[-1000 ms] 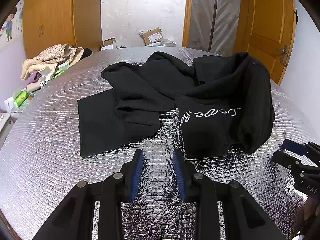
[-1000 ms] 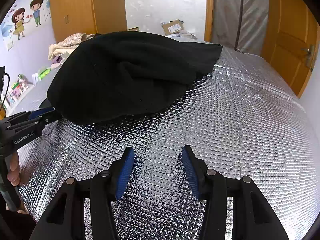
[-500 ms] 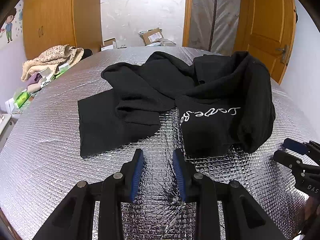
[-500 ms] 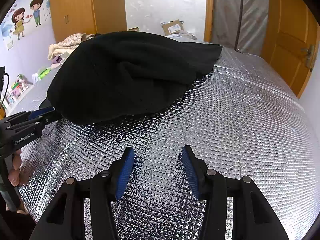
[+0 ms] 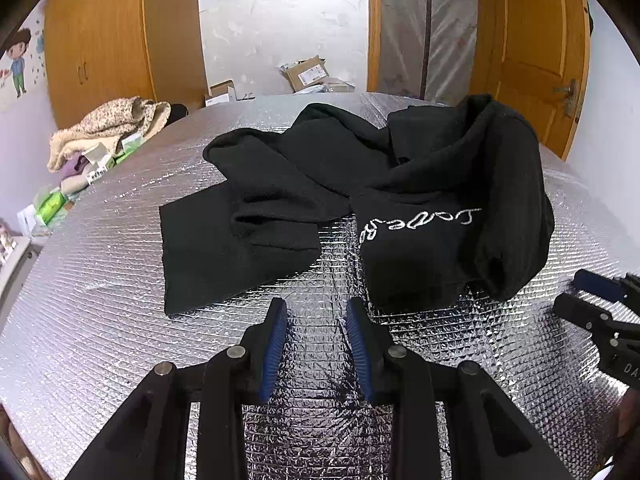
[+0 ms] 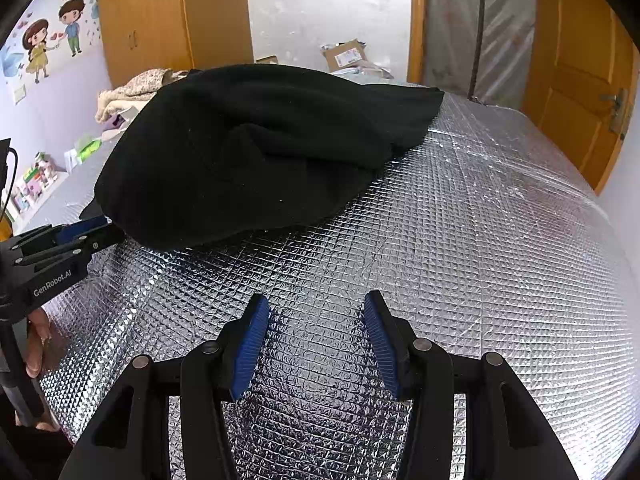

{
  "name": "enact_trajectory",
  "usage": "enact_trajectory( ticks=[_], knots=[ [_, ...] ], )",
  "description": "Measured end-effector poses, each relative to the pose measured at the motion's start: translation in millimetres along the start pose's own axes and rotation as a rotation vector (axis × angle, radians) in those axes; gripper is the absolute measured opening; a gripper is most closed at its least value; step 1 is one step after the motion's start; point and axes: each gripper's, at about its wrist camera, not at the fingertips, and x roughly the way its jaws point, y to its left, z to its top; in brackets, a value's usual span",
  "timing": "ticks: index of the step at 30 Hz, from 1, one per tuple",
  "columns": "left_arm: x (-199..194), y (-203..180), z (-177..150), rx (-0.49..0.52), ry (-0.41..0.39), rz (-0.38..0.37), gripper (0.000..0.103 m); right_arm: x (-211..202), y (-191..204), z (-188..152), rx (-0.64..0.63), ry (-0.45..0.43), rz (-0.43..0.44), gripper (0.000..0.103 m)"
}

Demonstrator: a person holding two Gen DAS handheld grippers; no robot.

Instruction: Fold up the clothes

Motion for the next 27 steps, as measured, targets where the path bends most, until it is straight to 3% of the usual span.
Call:
enact_trajectory(
  ticks=[7,27],
  knots=[
    [0.9,-7.3,-2.1,0.029,-0.004,0.030,0.032,-1.7,-0.6,-1.3,0.004,-0.001,0.006,0.052],
    [0.6,-1.5,-0.8,0.006,0.000,0.008,0.032,-0.9,-1.6,-2.0,0.001,-0.002,-0.006,0.052]
  ],
)
